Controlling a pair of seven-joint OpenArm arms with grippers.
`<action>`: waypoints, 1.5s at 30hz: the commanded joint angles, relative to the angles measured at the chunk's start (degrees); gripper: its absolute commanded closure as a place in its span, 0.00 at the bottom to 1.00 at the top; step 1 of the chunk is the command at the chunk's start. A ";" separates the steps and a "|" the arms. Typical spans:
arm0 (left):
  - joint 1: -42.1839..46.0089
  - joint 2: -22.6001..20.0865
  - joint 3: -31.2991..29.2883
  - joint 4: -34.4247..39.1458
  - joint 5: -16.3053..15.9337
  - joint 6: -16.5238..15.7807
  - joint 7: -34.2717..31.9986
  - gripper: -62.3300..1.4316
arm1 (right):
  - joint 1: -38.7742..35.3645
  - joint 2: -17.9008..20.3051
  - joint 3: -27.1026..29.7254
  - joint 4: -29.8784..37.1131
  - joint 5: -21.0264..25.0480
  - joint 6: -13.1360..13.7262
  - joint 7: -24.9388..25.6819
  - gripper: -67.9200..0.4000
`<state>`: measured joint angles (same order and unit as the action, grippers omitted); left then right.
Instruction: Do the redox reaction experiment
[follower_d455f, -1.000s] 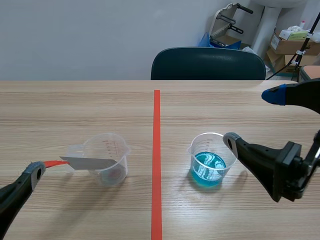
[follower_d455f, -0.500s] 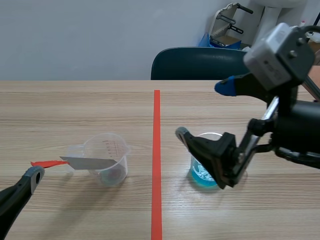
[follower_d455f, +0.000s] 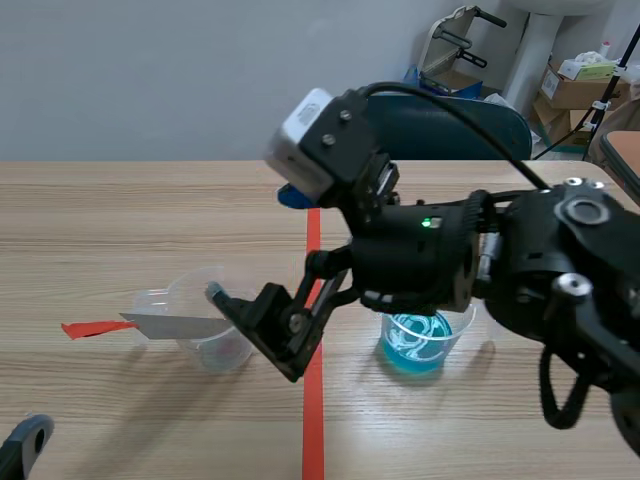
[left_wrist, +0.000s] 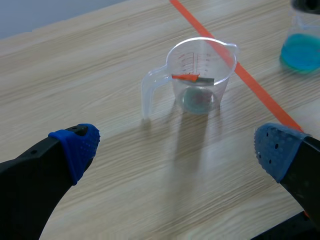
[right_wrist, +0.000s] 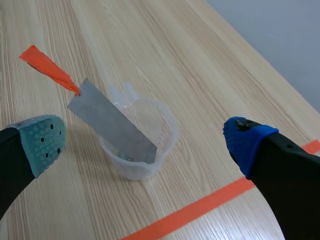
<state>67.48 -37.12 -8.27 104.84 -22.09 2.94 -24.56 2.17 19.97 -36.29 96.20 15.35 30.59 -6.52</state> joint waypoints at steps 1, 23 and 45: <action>1.29 1.07 -0.02 1.05 0.04 0.17 -1.46 0.00 | 1.92 -0.74 -1.27 -0.55 0.20 0.00 0.90 0.00; 7.96 4.76 -0.07 0.96 0.07 0.31 -5.88 0.00 | 16.04 -13.00 -23.23 -19.54 -4.83 -12.24 4.44 0.00; 7.96 4.72 -0.85 0.96 -0.81 0.33 -6.14 0.00 | 16.04 -13.11 -23.30 -20.00 -6.38 -14.75 9.94 0.55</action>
<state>75.31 -32.69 -8.97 104.84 -22.74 3.18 -29.87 17.41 7.03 -59.86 74.98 8.75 15.84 2.74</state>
